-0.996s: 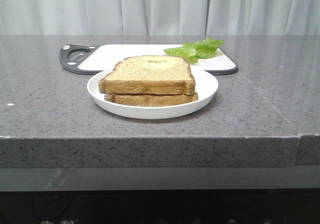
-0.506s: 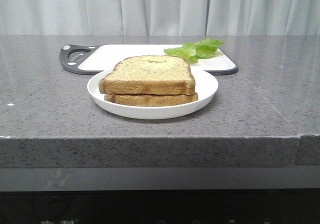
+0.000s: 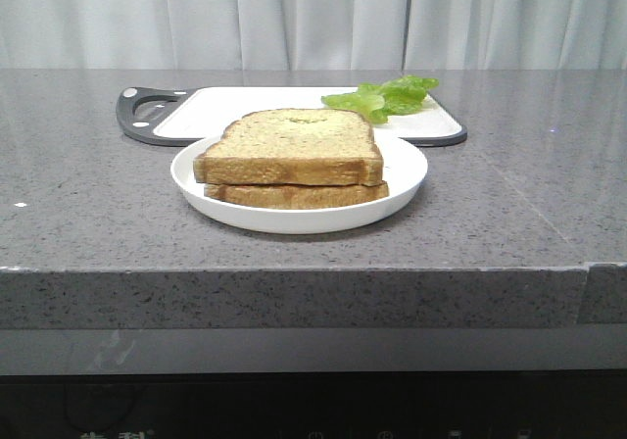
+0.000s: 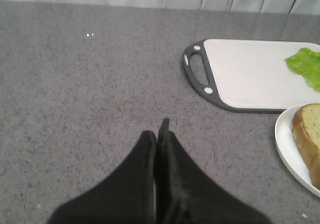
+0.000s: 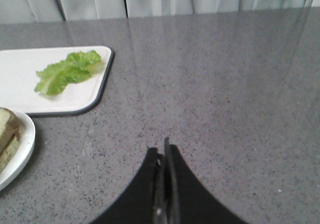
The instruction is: Left arm grabs bread, right arm adds lettuce
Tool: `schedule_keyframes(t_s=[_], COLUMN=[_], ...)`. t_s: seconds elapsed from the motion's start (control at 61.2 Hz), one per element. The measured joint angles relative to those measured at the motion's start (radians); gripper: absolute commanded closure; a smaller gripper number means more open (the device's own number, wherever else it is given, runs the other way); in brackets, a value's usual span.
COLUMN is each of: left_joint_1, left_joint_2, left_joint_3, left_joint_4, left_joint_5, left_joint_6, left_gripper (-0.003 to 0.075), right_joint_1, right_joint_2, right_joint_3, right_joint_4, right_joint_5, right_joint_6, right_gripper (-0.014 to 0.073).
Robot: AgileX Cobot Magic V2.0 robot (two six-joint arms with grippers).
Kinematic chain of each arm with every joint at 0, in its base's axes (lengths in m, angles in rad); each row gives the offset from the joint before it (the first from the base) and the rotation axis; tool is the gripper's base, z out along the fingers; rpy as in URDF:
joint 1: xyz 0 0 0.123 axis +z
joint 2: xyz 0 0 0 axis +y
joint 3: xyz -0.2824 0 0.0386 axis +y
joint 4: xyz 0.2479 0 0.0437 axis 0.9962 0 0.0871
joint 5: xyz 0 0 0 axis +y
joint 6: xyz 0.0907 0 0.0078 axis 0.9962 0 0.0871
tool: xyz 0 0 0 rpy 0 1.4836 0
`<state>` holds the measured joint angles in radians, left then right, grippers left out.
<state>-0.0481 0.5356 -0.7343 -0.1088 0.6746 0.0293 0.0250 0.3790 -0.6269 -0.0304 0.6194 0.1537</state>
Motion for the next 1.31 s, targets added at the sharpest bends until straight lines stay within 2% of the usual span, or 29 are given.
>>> schedule_keyframes(t_s=[0.327, 0.408, 0.49, 0.523, 0.637, 0.702, 0.8, 1.012, 1.306], left_joint_1=[0.0, 0.0, 0.0, 0.0, 0.0, 0.0, 0.0, 0.0, -0.015], left_joint_2=[0.096, 0.119, 0.139, 0.147, 0.179, 0.195, 0.218, 0.281, 0.494], left_joint_3=[0.0, 0.0, 0.0, 0.0, 0.0, 0.0, 0.0, -0.016, -0.171], left_joint_4=[-0.04, -0.044, -0.044, -0.045, -0.047, -0.047, -0.05, -0.118, -0.187], left_joint_5=[0.009, 0.009, 0.009, 0.009, 0.009, 0.007, 0.007, 0.029, 0.205], left_joint_6=[0.0, 0.0, 0.0, 0.0, 0.0, 0.0, 0.0, 0.0, 0.028], left_gripper=[0.074, 0.0706, 0.0586, 0.0515, 0.0287, 0.0222, 0.023, 0.023, 0.023], right_joint_1=[0.0, 0.0, 0.0, 0.0, 0.0, 0.0, 0.0, 0.0, 0.0], right_joint_2=[0.078, 0.09, 0.1, 0.105, 0.119, 0.128, 0.135, 0.138, 0.138], right_joint_3=[0.011, 0.011, 0.011, 0.011, 0.011, 0.011, 0.011, 0.011, 0.011], right_joint_4=[0.0, 0.0, 0.0, 0.0, 0.0, 0.0, 0.0, -0.001, -0.001], right_joint_5=[0.048, 0.054, 0.059, 0.063, 0.074, 0.078, 0.079, 0.08, 0.083], right_joint_6=[0.0, 0.0, 0.0, 0.0, 0.0, 0.0, 0.0, 0.0, 0.0], right_gripper=[0.071, 0.0699, 0.0622, 0.058, 0.0351, 0.0216, 0.0132, 0.0134, 0.0134])
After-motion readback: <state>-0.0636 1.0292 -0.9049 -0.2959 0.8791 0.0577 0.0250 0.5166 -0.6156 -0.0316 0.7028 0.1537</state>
